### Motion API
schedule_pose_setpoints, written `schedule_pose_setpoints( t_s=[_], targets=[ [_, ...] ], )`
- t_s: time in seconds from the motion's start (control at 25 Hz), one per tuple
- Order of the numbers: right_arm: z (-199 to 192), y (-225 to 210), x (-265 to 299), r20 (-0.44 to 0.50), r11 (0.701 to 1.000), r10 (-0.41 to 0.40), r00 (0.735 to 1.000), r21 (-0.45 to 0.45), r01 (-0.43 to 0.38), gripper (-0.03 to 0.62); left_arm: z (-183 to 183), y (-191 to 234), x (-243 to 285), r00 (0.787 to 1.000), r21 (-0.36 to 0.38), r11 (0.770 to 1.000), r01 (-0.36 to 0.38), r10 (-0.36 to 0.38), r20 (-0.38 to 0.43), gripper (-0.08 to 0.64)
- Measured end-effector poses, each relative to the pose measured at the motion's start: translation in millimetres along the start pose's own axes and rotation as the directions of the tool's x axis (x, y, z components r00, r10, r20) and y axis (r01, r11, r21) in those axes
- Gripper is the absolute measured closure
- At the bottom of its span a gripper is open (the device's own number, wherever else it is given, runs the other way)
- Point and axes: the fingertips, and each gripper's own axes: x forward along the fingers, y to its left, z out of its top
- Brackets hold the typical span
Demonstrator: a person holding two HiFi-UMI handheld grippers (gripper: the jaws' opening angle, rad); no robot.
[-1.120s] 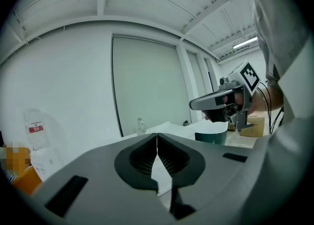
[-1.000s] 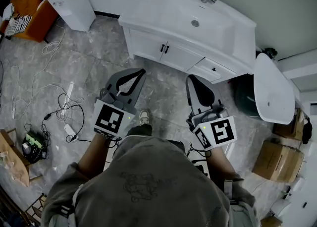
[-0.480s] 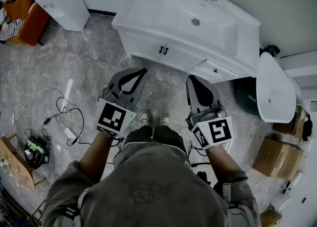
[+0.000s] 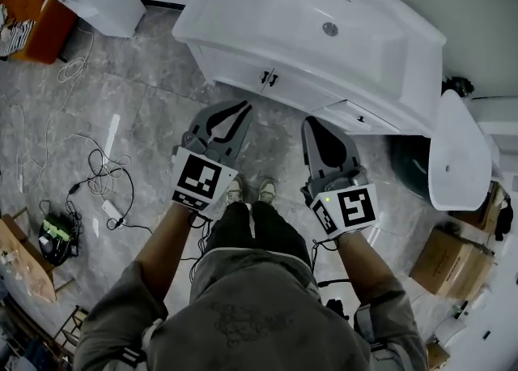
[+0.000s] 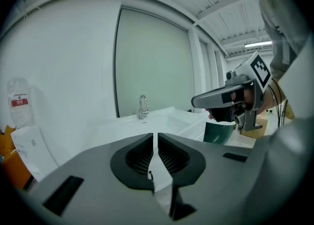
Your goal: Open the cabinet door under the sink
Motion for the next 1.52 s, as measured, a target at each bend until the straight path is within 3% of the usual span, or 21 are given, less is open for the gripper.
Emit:
schedule_pose_setpoints(
  t_s=[0.16,0.4,0.48,0.72,0.92,1.2,1.52],
  targets=[
    [-24.1,-17.6,21.3,-0.007,1.0,0.0,1.0,0.005,0.0,0.563,-30.4,4.2,35.6,0.999,-0.011,1.0,-0.019,0.019,-0.031,0.54],
    [-68.3,-39.8,48.6,-0.027,0.999,-0.011,1.0,0.03,0.011,0.563,-61.1,19.1,78.9,0.996,-0.036,0.996,-0.087,0.087,-0.001,0.535],
    [-84.3,-43.1,58.2,-0.033,0.999,-0.007,0.999,0.031,0.008,0.563,-78.1,22.1,93.6,0.996,-0.049,0.995,-0.088,0.087,-0.023,0.466],
    [-131.2,-46.5,92.0,-0.059,0.999,0.025,0.998,0.046,-0.022,0.563,-131.3,36.1,136.7,0.992,-0.058,0.991,-0.119,0.117,-0.038,0.451],
    [-165.7,-64.0,115.7,-0.049,0.997,-0.023,0.999,0.071,0.026,0.563,-190.7,37.9,175.0,0.984,0.022,0.993,-0.118,0.12,-0.133,0.44],
    [-217.5,-82.9,138.1,-0.075,0.998,-0.037,0.996,0.056,0.041,0.563,-253.6,50.0,214.5,0.98,-0.032,0.987,-0.155,0.149,-0.133,0.419],
    [-276.2,-106.5,167.2,-0.107,0.996,-0.061,0.992,0.058,0.067,0.563,-318.8,47.1,266.8,0.977,-0.024,0.991,-0.128,0.122,-0.175,0.419]
  ],
)
